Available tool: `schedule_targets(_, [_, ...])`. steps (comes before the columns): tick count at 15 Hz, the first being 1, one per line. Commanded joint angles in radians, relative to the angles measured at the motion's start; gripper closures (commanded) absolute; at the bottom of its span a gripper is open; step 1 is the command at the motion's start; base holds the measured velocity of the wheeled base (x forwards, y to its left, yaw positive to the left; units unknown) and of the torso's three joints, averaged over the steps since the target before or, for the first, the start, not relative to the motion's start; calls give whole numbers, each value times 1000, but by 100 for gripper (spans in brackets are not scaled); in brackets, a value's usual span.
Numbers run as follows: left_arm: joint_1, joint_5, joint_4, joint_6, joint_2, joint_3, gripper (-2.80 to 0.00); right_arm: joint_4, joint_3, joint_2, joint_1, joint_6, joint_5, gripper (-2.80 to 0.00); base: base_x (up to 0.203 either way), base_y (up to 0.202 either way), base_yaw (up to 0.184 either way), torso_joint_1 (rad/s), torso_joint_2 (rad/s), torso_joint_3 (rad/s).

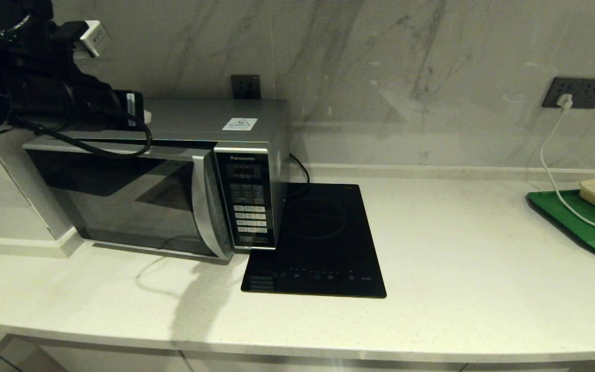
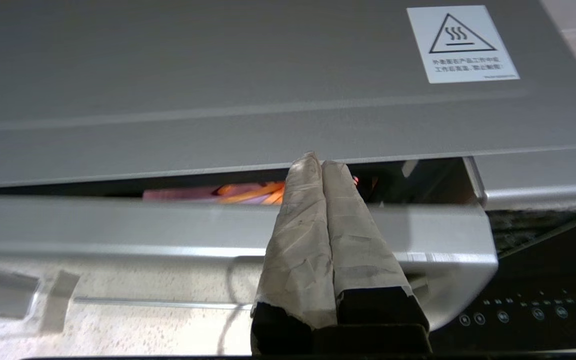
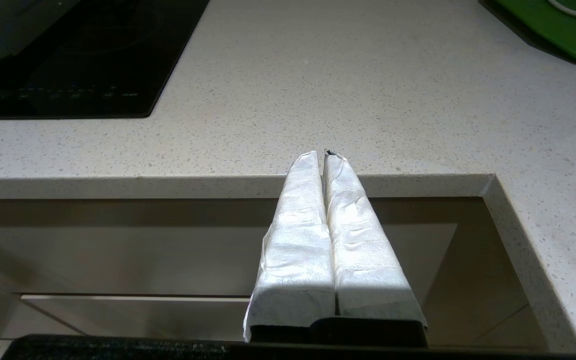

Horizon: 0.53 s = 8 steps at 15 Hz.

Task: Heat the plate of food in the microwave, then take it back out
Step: Open the microwave oven

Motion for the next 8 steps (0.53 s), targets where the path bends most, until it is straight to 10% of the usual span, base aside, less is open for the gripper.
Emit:
schedule_targets(1, [-2,6,12,2,72,-43,0,1,0,1,0,0,-1,0,0,0,0,0,0,0])
schedule_targets(8, [-4,56,141,-12,166,-160,0,1,0,1,0,0,-1,0,0,0,0,0,0,0])
